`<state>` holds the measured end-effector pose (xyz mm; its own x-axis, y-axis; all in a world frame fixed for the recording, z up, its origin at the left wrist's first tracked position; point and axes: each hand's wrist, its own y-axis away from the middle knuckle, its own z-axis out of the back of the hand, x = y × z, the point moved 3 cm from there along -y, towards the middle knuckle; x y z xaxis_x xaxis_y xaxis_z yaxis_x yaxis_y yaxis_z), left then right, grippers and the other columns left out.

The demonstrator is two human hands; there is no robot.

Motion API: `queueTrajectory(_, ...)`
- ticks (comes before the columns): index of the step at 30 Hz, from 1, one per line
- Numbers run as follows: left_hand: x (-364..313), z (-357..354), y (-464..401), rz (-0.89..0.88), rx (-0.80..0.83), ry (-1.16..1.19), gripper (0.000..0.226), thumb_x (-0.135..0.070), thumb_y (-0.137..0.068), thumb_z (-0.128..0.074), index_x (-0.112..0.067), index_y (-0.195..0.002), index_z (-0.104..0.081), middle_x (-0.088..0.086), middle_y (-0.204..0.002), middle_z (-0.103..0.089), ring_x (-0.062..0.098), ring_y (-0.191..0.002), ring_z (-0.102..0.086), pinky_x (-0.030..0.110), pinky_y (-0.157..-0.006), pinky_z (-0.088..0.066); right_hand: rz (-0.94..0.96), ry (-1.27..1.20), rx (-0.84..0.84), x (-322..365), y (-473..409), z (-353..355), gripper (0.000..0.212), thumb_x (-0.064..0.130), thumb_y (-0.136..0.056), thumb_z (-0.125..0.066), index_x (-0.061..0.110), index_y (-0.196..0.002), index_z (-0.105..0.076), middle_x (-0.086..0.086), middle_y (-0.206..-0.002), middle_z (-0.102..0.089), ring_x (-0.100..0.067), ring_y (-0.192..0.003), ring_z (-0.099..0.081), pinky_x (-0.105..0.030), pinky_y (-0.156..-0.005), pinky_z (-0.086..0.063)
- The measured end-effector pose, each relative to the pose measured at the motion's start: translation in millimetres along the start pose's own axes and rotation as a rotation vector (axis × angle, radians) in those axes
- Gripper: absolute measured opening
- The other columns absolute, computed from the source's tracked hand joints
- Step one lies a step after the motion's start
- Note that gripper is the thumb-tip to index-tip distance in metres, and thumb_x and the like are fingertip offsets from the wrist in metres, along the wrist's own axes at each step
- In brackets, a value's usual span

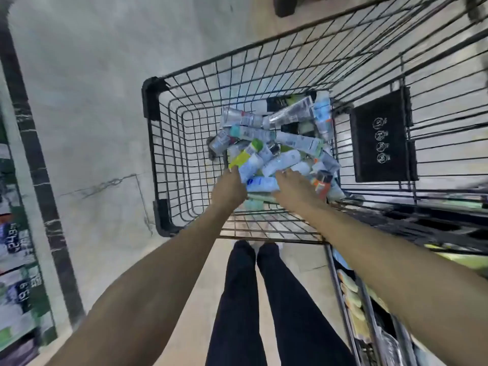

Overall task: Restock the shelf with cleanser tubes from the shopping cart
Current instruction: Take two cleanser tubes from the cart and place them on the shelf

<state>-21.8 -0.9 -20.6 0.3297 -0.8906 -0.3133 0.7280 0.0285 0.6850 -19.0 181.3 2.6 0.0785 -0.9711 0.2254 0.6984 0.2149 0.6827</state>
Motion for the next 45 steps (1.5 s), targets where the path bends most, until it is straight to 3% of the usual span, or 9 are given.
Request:
queueTrajectory(8, 35.6, -40.0, -41.5, 0.07, -0.024, 0.179, 0.031, -0.012, -0.09, -0.064, -0.005, -0.118, -0.052, 0.022, -0.12, -0.06, 0.04, -0.108, -0.061, 0.036, -0.074, -0.04, 0.009, 0.053, 0.014, -6.0, -40.5, -30.7, 0.064, 0.027, -0.097, -0.064, 0.008, -0.15, -0.033, -0.02, -0.134, -0.055, -0.04, -0.123, -0.053, -0.044, -0.084, -0.045)
queueTrajectory(12, 42.0, -41.3, -50.9, 0.068, -0.037, 0.249, 0.039, -0.015, -0.087, -0.069, -0.005, -0.121, -0.053, 0.021, -0.118, -0.059, 0.037, -0.106, -0.061, 0.03, -0.075, -0.038, 0.004, 0.071, 0.001, 1.4, -50.3, -32.9, 0.05, 0.013, -0.09, -0.063, 0.008, -0.136, -0.042, -0.018, -0.121, -0.058, -0.04, -0.116, -0.055, -0.045, -0.08, -0.039)
queueTrajectory(17, 36.8, -35.1, -52.6, 0.025, 0.015, 0.017, 0.057, -0.033, -0.08, -0.081, -0.008, -0.123, -0.054, 0.013, -0.125, -0.052, 0.033, -0.115, -0.053, 0.048, -0.094, -0.05, -0.203, -0.171, 0.176, -7.5, -52.4, -43.0, 0.046, 0.028, -0.086, -0.071, 0.012, -0.126, -0.054, -0.017, -0.129, -0.048, -0.04, -0.119, -0.054, -0.042, -0.089, -0.05)
queueTrajectory(22, 40.9, -21.0, -41.1, 0.064, 0.034, 0.137, 0.055, -0.029, -0.075, -0.089, -0.012, -0.113, -0.054, 0.007, -0.112, -0.05, 0.03, -0.095, -0.059, 0.036, -0.075, -0.05, -0.301, -0.336, 0.251, -19.0, -41.3, -27.3, 0.047, 0.021, -0.084, -0.075, 0.007, -0.122, -0.051, -0.018, -0.129, -0.048, -0.032, -0.102, -0.055, -0.033, -0.074, -0.044)
queueTrajectory(26, 36.8, 8.1, -15.4, 0.02, -0.03, 0.275, 0.051, -0.024, -0.075, -0.091, -0.012, -0.114, -0.06, 0.002, -0.1, -0.062, 0.021, -0.08, -0.058, 0.03, -0.059, -0.042, -0.439, -0.632, 0.158, -33.7, -19.3, -2.8, 0.057, 0.01, -0.08, -0.079, 0.005, -0.126, -0.046, -0.016, -0.12, -0.058, -0.031, -0.099, -0.058, -0.032, -0.065, -0.047)
queueTrajectory(30, 25.7, 41.6, 5.8, -0.003, -0.074, 0.325, 0.031, -0.018, -0.079, -0.084, -0.008, -0.106, -0.074, 0.008, -0.092, -0.073, 0.027, -0.079, -0.07, 0.044, -0.07, -0.062, -0.487, -1.01, 0.007, -31.5, 10.3, 24.7, 0.056, 0.005, -0.086, -0.075, 0.008, -0.134, -0.045, -0.011, -0.12, -0.057, -0.025, -0.091, -0.058, -0.027, -0.056, -0.044)
queueTrajectory(33, 10.6, 67.7, 25.7, -0.033, -0.083, 0.375, 0.014, -0.013, -0.081, -0.08, -0.007, -0.091, -0.074, 0.014, -0.081, -0.071, 0.027, -0.072, -0.065, 0.042, -0.069, -0.058, -0.475, -1.263, -0.097, -23.3, 33.6, 45.4, 0.047, 0.013, -0.089, -0.075, 0.013, -0.132, -0.057, -0.013, -0.122, -0.068, -0.033, -0.1, -0.068, -0.036, -0.073, -0.055)
queueTrajectory(39, -38.0, 129.6, 97.5, -0.032, -0.087, 0.77, 0.027, -0.019, -0.077, -0.087, -0.003, -0.094, -0.073, 0.018, -0.086, -0.072, 0.021, -0.072, -0.063, 0.038, -0.07, -0.05, -0.374, -1.576, -0.221, -5.6, 97.8, 92.0, 0.055, 0.03, -0.066, -0.082, 0.021, -0.118, -0.068, -0.011, -0.116, -0.075, -0.039, -0.104, -0.072, -0.06, -0.094, -0.057)
queueTrajectory(45, -108.7, 188.8, 184.8, -0.194, -0.034, 1.141, 0.021, -0.021, -0.09, -0.078, -0.005, -0.083, -0.066, 0.008, -0.082, -0.07, 0.019, -0.071, -0.066, 0.03, -0.057, -0.048, -0.226, -1.699, -0.369, 11.5, 199.4, 159.0, 0.043, 0.009, -0.087, -0.078, 0.024, -0.125, -0.063, -0.011, -0.117, -0.075, -0.033, -0.104, -0.073, -0.053, -0.093, -0.057)
